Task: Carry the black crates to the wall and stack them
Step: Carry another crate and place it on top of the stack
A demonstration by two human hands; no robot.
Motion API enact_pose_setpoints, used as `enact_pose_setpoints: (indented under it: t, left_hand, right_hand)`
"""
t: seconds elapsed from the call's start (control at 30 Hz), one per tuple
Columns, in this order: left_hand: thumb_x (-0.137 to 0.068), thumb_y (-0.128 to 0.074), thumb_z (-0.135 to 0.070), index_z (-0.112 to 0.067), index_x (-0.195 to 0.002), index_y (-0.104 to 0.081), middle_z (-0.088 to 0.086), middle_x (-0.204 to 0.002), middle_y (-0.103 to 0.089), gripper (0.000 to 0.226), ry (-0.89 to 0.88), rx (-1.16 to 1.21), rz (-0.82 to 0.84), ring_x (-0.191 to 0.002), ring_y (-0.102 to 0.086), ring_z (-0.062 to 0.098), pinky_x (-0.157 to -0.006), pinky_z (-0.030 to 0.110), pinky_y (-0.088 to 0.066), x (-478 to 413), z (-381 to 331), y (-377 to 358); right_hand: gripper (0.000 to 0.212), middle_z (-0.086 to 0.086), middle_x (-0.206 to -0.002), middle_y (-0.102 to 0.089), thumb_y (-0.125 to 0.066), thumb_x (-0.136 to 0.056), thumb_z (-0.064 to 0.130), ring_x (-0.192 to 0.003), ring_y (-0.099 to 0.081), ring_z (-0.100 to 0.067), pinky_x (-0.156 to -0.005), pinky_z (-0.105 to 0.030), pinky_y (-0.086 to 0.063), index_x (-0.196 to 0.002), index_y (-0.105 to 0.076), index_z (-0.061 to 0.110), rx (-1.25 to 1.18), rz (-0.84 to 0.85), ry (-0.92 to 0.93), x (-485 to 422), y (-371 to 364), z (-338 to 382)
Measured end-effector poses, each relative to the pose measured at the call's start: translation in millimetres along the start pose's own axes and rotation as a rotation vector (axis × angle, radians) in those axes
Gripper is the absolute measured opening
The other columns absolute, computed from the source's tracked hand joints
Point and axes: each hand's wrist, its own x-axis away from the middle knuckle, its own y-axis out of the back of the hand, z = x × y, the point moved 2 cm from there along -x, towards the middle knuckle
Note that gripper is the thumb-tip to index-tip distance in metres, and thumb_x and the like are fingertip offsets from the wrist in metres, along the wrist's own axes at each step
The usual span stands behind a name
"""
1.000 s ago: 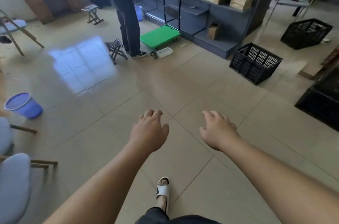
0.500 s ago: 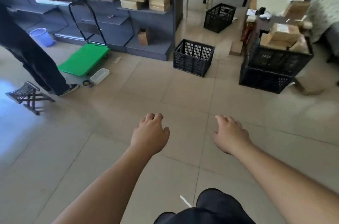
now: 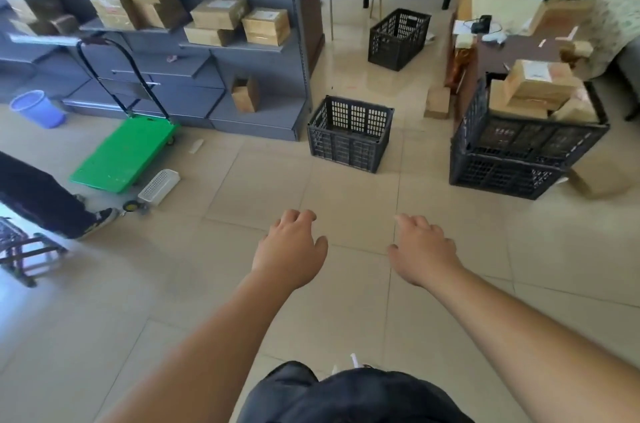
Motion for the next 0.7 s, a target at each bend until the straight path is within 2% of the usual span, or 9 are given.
enact_pose_setpoints:
  t: [0.3,0.57,0.7]
  left_hand:
    - [-0.102,-0.046,-0.042,-0.023,-0.15,-0.041,0.002,-0.151,-0.042,0.051,0.034,-0.025,0.014,-0.136,-0.044,0.028,-0.104,0.045,-0.043,-189,48,57]
    - [-0.101,-0.047,-0.042,-0.022,-0.15,-0.041,0.004,-0.152,-0.043,0.052,-0.063,-0.084,0.066,-0.134,-0.043,0.03,-0.106,0.046,-0.042,-378,69,121]
    - [-0.102,-0.046,-0.042,-0.023,-0.15,-0.041,0.003,-0.152,-0.043,0.052,-0.088,-0.136,0.109,-0.135,-0.043,0.03,-0.104,0.048,-0.042,-456,60,144]
  right_hand:
    - [0.057,-0.006,-0.155,-0.038,-0.043,-0.1,0.034,-0.137,-0.039,-0.033,-0.107,-0.047,-0.036,-0.155,-0.03,0.024,-0.013,-0.016,0.025,-174,65,77]
    - [0.046,-0.006,-0.147,-0.044,-0.044,-0.1,0.031,-0.131,-0.042,-0.033,-0.101,-0.047,-0.037,-0.145,-0.038,0.026,-0.046,-0.068,-0.138,-319,131,124]
    - [0.054,-0.005,-0.152,-0.04,-0.046,-0.099,0.033,-0.134,-0.041,-0.034,-0.104,-0.048,-0.037,-0.152,-0.033,0.029,-0.124,-0.042,-0.23,-372,149,120]
